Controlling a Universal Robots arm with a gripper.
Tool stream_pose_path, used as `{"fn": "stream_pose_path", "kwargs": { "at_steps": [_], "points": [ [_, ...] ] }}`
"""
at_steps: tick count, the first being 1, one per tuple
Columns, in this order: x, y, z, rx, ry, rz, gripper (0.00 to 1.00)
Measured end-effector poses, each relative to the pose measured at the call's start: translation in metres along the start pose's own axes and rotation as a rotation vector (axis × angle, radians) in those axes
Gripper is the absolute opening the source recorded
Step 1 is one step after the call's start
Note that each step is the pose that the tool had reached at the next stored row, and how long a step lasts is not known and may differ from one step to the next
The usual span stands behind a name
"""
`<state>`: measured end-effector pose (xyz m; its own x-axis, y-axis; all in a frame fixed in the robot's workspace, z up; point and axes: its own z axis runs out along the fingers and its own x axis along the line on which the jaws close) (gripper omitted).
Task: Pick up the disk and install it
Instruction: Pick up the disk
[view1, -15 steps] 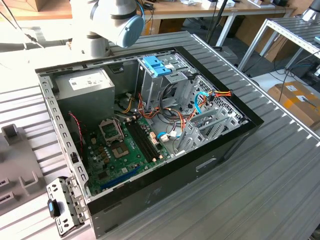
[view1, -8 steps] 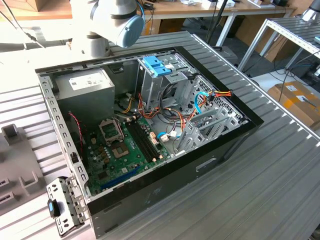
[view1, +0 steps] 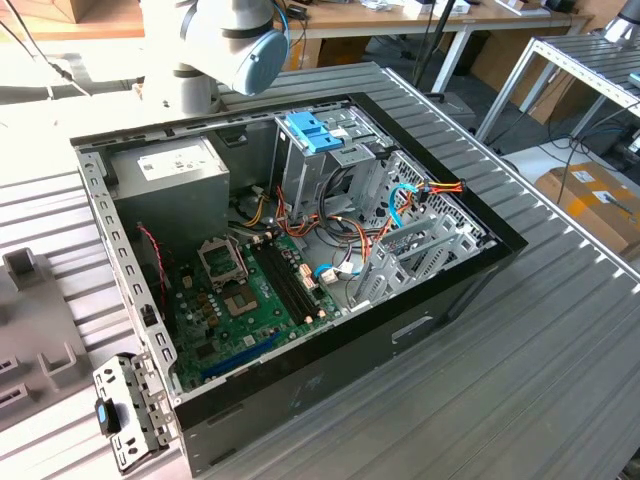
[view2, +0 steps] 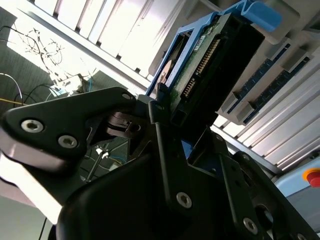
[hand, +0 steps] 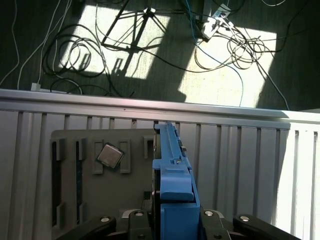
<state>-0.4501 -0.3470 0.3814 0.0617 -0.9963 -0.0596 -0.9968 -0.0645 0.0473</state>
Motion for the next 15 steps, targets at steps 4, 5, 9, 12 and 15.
{"fn": "stream_pose_path", "kwargs": {
  "at_steps": [4, 5, 9, 12, 15],
  "points": [
    [0.0, 0.0, -0.0003, -0.0001, 0.0, 0.0, 0.37],
    [0.0, 0.0, -0.0005, -0.0001, 0.0, 0.0, 0.37],
    [-0.0005, 0.0, -0.0017, -0.0001, 0.0, 0.0, 0.37],
    [-0.0008, 0.0001, -0.0026, -0.0001, 0.0, 0.0, 0.37],
    [-0.0009, 0.0001, -0.0033, 0.0, -0.0001, 0.0, 0.37]
  ]
}}
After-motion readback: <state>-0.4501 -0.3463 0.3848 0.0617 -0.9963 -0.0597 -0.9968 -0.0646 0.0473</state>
